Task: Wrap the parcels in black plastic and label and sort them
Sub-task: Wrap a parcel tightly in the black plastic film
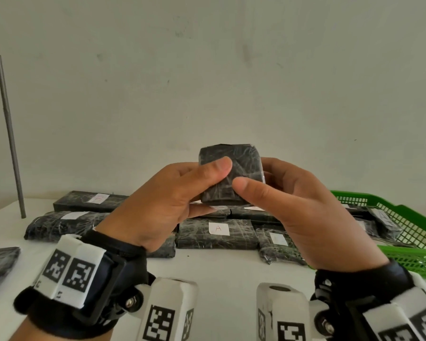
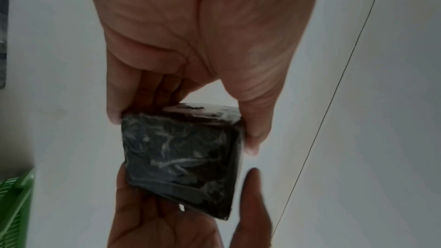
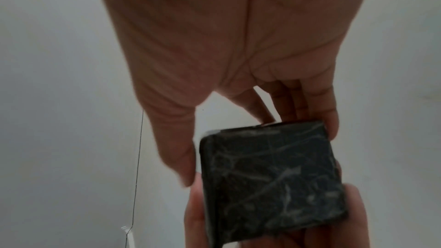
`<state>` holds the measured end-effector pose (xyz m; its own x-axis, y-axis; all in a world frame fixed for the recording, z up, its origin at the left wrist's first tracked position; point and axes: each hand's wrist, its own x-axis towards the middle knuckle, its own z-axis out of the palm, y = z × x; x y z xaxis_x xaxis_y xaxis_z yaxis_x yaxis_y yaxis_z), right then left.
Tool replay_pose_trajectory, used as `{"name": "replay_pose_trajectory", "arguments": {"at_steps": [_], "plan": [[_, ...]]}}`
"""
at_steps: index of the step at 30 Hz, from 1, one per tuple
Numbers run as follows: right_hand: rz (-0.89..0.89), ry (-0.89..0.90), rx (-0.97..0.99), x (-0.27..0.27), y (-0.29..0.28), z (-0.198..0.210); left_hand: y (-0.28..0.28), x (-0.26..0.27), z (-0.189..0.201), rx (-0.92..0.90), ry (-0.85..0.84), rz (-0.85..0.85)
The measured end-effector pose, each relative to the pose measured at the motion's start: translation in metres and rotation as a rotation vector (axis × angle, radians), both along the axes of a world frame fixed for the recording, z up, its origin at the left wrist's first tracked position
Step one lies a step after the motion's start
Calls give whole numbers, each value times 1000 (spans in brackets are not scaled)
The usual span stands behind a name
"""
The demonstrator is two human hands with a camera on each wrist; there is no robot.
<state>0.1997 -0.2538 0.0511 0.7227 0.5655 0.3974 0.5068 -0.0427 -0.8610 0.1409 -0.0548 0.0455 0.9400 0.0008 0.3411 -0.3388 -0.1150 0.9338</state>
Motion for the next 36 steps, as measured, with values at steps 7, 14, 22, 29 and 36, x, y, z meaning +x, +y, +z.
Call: {"name": "replay_pose_trajectory", "arguments": {"at_steps": [7,14,22,29,36], "plan": [[-197,-93,-59,4,6,-7,-11,0,0,212,-39,111],[-167,-102,-87,-2,5,-2,-5,0,1,191,-73,298],[-134,-30,1,0,3,-2,-11,-4,5,121,21,160],[-111,115,108,7,6,-7,-14,2,2,179,-38,253],[-86,112,170,10,5,-9,-18,2,1,43,-23,212]]}}
